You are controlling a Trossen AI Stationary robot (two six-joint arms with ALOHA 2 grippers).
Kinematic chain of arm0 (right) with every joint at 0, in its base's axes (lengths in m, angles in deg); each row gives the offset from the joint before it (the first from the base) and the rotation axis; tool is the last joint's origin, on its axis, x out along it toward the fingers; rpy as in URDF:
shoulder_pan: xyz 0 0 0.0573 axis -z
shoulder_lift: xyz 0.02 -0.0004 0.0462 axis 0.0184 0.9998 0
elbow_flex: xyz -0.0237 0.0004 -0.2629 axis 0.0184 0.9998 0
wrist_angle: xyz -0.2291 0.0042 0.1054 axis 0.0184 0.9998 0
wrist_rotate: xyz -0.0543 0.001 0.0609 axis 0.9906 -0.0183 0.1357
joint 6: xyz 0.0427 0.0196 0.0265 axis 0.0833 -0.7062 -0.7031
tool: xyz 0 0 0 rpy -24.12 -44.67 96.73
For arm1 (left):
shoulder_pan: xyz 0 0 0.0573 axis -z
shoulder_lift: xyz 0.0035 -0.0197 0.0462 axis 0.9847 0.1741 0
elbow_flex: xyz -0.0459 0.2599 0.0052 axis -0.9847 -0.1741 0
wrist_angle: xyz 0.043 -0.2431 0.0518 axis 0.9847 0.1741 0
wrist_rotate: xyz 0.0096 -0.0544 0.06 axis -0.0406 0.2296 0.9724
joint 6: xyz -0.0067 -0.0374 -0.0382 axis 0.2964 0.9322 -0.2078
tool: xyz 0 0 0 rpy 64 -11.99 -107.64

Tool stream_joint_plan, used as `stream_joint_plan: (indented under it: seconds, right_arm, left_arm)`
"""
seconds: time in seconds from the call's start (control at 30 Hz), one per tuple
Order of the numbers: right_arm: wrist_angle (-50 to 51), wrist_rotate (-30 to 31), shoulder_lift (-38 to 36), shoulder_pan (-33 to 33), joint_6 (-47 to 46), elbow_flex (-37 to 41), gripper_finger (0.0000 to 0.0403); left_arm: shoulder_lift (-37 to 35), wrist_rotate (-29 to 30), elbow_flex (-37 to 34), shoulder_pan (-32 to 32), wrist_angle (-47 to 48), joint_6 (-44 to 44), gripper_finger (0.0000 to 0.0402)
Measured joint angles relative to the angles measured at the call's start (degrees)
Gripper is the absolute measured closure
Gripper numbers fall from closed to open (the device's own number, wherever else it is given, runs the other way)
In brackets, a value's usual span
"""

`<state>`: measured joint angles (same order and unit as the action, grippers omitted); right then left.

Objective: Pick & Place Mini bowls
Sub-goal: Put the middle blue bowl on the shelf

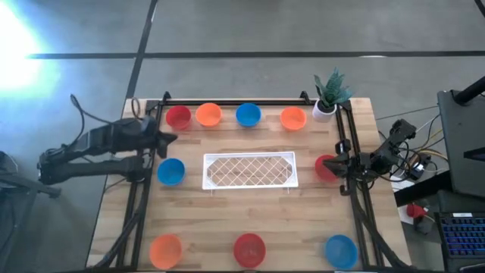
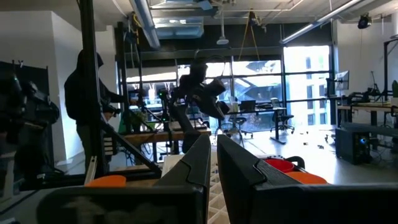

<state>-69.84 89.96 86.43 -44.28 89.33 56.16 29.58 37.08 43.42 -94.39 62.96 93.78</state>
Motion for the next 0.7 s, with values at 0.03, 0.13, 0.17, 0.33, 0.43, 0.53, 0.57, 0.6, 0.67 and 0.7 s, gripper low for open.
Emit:
stream_joint_plan:
  seconds: [0.03,0.13,0.17,0.33,0.43,0.53,0.57,0.6,0.67,0.7]
  right_arm:
    - [0.02,0.00,0.00,0.00,0.00,0.00,0.0376]
    - [0.02,0.00,0.00,0.00,0.00,0.00,0.0376]
    - [0.02,0.00,0.00,0.00,0.00,0.00,0.0376]
    - [0.02,-0.01,0.00,0.00,0.00,0.00,0.0376]
    - [0.02,0.00,0.00,0.00,0.00,0.00,0.0376]
    - [0.02,-0.02,0.00,0.00,0.00,0.00,0.0376]
    - [0.02,-0.02,0.00,0.00,0.00,0.00,0.0376]
    - [0.02,-0.02,0.00,0.00,0.00,0.00,0.0376]
    - [0.02,-0.02,0.00,0.00,0.00,0.00,0.0376]
    - [0.02,-0.02,0.00,0.00,0.00,0.00,0.0376]
  left_arm:
    - [1.23,-0.05,1.27,0.00,2.15,1.76,0.0402]
    - [4.61,-0.52,4.17,0.00,8.10,7.37,0.0402]
    - [5.65,-1.01,4.82,0.00,9.73,9.94,0.0402]
    - [9.75,-7.60,5.13,0.00,12.88,18.79,0.0402]
    - [12.04,-12.16,4.12,0.00,13.00,20.85,0.0402]
    - [13.63,-17.28,3.00,0.01,13.00,19.37,0.0401]
    - [14.05,-18.18,2.61,0.02,13.05,19.32,0.0401]
    - [14.50,-18.64,2.23,0.00,13.05,19.56,0.0401]
    - [15.64,-18.65,1.53,-0.04,13.05,19.60,0.0401]
    - [16.01,-18.82,1.39,-0.02,13.13,19.44,0.0401]
